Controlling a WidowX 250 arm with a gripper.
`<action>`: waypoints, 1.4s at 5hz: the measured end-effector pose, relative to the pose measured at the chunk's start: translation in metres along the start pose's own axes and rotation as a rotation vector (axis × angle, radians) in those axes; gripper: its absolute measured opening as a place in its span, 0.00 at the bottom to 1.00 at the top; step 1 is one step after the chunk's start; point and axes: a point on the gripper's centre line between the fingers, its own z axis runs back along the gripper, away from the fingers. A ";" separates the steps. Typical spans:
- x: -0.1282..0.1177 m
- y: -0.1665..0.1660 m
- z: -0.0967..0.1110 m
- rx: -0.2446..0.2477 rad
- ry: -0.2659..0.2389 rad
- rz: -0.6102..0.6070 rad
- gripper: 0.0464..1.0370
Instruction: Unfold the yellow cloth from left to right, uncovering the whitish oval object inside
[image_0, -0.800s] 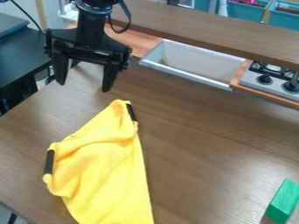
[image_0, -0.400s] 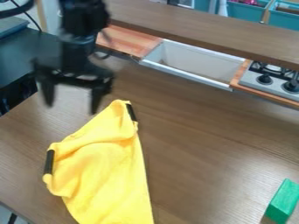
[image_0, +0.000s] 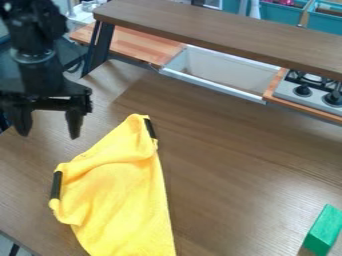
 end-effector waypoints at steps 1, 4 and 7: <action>-0.010 0.006 -0.020 -0.012 -0.035 -0.001 0.96; -0.026 0.024 -0.066 -0.133 -0.090 0.153 0.96; -0.029 0.028 -0.094 -0.115 -0.056 0.183 0.96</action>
